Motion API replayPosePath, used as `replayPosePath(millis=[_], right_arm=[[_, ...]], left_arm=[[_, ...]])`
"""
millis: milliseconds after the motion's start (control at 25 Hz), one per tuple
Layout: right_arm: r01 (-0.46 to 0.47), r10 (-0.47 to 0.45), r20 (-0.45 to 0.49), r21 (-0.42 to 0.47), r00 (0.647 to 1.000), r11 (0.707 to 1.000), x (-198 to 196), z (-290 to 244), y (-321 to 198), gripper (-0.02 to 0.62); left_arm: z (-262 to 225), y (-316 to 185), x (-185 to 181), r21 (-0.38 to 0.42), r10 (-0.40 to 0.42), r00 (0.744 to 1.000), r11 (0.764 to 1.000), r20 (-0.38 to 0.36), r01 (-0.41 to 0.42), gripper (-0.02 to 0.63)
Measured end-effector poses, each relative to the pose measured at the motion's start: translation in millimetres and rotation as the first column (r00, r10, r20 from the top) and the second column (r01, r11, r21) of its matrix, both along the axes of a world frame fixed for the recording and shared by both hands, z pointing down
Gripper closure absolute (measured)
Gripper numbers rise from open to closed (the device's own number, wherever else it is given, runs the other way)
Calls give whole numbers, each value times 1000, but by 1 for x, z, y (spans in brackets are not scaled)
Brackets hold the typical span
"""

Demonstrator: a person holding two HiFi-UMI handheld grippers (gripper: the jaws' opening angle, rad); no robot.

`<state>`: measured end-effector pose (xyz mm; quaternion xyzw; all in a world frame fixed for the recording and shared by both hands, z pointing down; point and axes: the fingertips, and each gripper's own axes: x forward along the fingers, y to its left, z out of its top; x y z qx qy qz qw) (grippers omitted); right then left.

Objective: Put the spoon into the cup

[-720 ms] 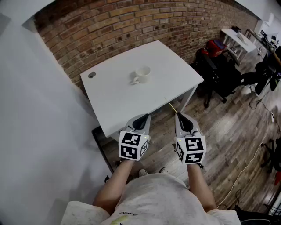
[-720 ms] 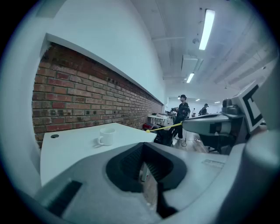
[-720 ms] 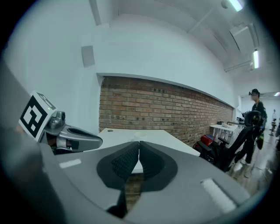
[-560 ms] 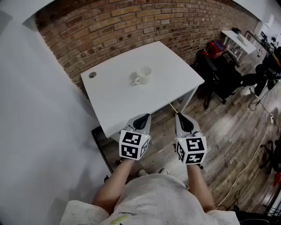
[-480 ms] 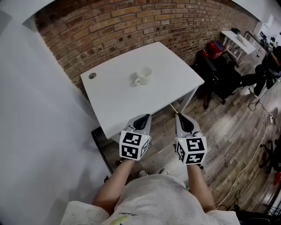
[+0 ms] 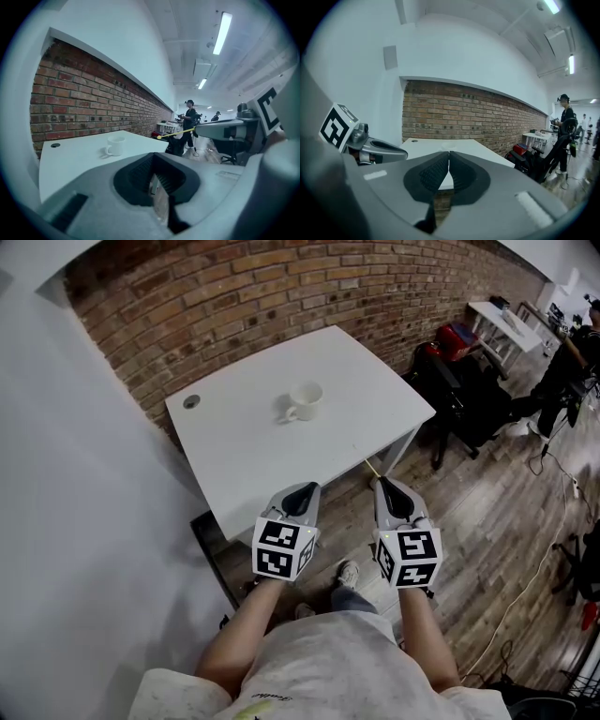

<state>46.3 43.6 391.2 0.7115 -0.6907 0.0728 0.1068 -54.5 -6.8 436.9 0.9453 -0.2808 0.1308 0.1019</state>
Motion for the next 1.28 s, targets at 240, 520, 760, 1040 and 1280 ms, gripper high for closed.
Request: replayPosePath(millis=[240, 520, 760, 1040, 1280], right_arm=[[19, -19, -3, 6, 1000, 1000, 18, 9, -24, 581], [50, -50, 10, 7, 999, 999, 53, 15, -69, 581], [68, -68, 13, 0, 998, 998, 88, 19, -109, 581], [98, -98, 26, -7, 995, 995, 122, 23, -155, 581], [151, -151, 41, -12, 988, 988, 146, 29, -189, 581]], left_arm=[[10, -23, 19, 1, -10, 1000, 1000, 5, 10, 614], [11, -67, 51, 10, -39, 999, 999, 23, 38, 614], [16, -104, 86, 3, -52, 998, 999, 36, 52, 614], [22, -146, 119, -7, -74, 996, 997, 56, 75, 614], [27, -174, 141, -8, -127, 989, 992, 76, 128, 614]])
